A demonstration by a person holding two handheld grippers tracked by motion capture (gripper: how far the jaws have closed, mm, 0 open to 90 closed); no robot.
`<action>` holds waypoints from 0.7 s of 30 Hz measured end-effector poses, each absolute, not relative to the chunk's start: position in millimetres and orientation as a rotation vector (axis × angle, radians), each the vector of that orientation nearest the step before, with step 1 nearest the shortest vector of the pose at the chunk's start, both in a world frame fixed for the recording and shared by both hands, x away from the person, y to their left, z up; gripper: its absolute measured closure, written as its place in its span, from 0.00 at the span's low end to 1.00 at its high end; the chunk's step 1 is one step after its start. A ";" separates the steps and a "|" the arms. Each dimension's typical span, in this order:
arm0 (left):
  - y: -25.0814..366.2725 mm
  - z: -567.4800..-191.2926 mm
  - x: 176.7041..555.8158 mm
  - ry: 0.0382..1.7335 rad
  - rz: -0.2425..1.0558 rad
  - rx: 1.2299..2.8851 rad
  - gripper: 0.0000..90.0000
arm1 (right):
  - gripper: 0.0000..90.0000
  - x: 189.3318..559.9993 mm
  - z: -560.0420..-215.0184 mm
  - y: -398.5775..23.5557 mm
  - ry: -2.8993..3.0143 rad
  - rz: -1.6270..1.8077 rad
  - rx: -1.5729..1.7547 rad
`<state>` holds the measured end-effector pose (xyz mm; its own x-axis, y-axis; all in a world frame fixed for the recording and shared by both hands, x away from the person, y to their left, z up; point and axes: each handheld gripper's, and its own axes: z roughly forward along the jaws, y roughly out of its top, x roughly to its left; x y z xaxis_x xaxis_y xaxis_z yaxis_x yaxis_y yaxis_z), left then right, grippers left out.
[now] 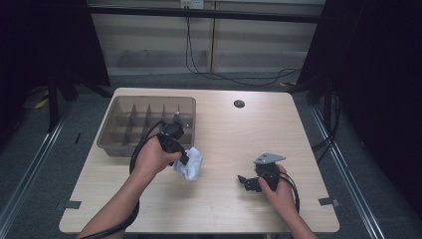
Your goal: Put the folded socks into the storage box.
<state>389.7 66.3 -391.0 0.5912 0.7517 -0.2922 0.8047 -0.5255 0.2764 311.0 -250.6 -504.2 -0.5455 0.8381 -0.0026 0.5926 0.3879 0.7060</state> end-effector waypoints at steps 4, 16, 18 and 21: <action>66.3 -386.6 390.7 1.248 -0.200 2.445 0.78 | 0.13 311.2 -504.3 -250.7 2.293 0.946 1.238; 67.8 -371.7 397.0 1.258 -0.181 2.435 0.78 | 0.13 311.3 -504.3 -250.6 2.292 0.946 1.237; 68.1 -369.7 398.5 1.258 -0.178 2.438 0.78 | 0.13 311.3 -504.3 -250.6 2.292 0.946 1.238; 68.0 -365.9 400.3 1.262 -0.179 2.434 0.78 | 0.13 311.3 -504.3 -250.4 2.292 0.947 1.239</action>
<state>400.3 68.0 -365.9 0.5858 0.7577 -0.2876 0.8078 -0.5174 0.2823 311.3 -250.4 -504.3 -0.5462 0.8376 -0.0036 0.5909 0.3883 0.7072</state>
